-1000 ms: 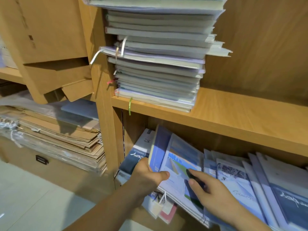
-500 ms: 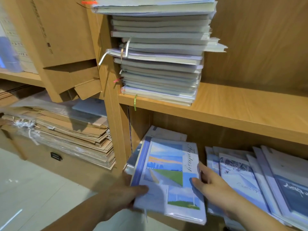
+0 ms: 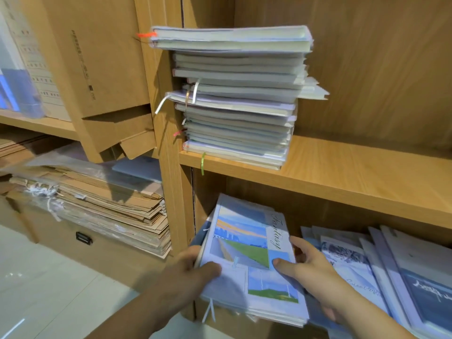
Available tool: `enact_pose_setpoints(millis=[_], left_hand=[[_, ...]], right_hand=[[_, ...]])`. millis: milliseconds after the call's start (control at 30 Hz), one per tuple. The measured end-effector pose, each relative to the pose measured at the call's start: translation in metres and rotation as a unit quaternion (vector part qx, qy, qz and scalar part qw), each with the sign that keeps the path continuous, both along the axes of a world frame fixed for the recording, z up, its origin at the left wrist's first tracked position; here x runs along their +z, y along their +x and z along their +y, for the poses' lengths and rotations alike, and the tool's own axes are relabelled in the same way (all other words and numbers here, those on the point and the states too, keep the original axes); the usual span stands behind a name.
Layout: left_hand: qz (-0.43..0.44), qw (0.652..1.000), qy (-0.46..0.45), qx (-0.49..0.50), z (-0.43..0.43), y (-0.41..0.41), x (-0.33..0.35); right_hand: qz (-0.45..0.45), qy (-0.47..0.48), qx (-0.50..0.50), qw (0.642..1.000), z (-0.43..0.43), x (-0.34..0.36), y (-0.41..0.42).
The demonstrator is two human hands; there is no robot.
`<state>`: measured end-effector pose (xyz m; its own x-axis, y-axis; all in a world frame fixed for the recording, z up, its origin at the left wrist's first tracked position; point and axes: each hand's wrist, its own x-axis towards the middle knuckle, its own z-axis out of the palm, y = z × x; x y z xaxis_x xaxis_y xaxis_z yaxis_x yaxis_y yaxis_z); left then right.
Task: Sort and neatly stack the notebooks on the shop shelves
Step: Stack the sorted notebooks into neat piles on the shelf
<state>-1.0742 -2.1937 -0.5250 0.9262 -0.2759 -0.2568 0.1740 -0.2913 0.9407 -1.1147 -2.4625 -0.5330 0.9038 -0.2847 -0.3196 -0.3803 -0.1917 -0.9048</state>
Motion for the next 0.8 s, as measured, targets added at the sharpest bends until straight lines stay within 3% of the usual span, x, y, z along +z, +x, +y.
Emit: enact_pose_setpoints(millis=[100,200,300,567,800], left_hand=[[-0.019,0.999,-0.023,-0.026,0.01,-0.024,0.019],[-0.038,0.998,-0.042,-0.026,0.023,-0.062,0.033],[-0.091,0.993,-0.068,-0.023,0.043,-0.099,0.049],[-0.253,0.963,-0.074,-0.062,0.085,-0.158,0.146],[-0.369,0.924,-0.077,-0.069,0.076,-0.158,0.252]], right_hand=[[-0.052,0.013,-0.016,0.998,0.013,0.029,-0.034],[-0.14,-0.117,0.007,0.983,0.032,0.053,-0.076],[-0.133,-0.186,0.019,0.973,0.049,0.081,-0.119],[-0.222,-0.121,-0.014,0.967,0.074,0.194,-0.213],[-0.363,-0.117,-0.048,0.923,0.074,0.278,-0.23]])
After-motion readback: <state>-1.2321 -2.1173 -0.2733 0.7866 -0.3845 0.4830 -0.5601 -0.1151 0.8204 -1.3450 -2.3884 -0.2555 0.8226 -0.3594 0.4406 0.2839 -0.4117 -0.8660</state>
